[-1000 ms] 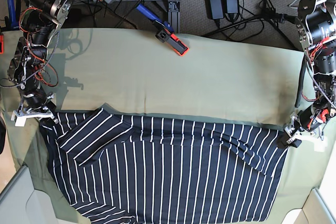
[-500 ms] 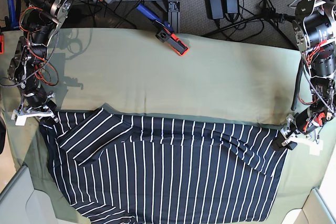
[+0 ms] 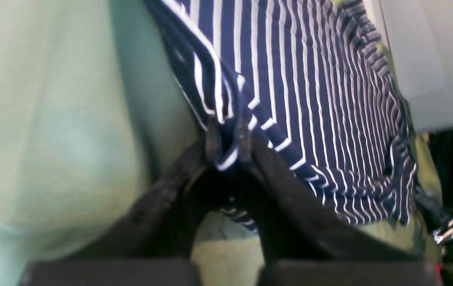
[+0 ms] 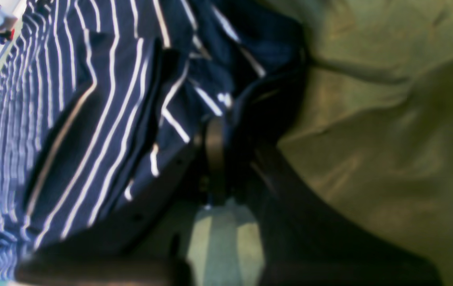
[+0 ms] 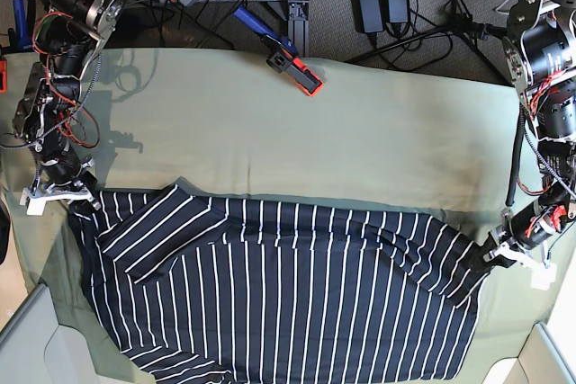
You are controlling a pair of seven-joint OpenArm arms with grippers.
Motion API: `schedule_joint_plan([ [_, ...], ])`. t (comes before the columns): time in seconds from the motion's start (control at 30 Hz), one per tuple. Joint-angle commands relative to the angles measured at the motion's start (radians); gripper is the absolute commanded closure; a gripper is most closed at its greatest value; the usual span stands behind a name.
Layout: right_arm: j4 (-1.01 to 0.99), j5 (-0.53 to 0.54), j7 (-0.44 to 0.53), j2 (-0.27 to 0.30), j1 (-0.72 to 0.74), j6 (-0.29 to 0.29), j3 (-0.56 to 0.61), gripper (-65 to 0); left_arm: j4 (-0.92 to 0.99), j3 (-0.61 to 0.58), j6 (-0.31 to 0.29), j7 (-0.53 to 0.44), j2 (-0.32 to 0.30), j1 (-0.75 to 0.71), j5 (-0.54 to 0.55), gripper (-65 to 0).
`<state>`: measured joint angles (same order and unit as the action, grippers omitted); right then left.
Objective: Fold the T-shirt properly
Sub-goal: 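Pull the shirt back toward the collar with both grippers, flattening it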
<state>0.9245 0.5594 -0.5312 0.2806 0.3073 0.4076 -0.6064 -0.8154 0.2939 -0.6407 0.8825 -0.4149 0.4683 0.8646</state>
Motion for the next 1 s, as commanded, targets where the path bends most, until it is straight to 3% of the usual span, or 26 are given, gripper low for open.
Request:
schedule_joint_plan([
  [0.0, 0.014, 0.026, -0.019, 0.016, 0.016, 0.009, -0.001, 0.0, -0.017, 0.002, -0.057, -0.006, -0.016, 0.021, 0.029, 0.0],
  [0.2, 0.083, 0.097, -0.166, 0.022, -0.010, 0.011, -0.035, 0.0, -0.018, 0.002, -0.057, 0.105, -0.047, -0.049, 0.245, 0.0],
  [0.33, 0.216, 0.159, -0.225, 0.030, -0.082, 0.013, -0.053, 0.0, -0.018, 0.002, -0.057, 0.116, -0.092, -0.096, 0.284, 0.0],
  [0.73, 0.389, 0.246, -0.259, 0.154, -0.322, 0.016, -0.053, 0.0, -0.042, 0.002, -0.057, 0.203, -0.234, -0.214, 0.439, 0.0],
  [0.97, 0.409, 0.284, -0.274, 0.188, -0.414, 0.028, -0.055, 0.0, -0.082, 0.002, -0.057, 0.262, -0.278, -0.356, 0.555, 0.0],
])
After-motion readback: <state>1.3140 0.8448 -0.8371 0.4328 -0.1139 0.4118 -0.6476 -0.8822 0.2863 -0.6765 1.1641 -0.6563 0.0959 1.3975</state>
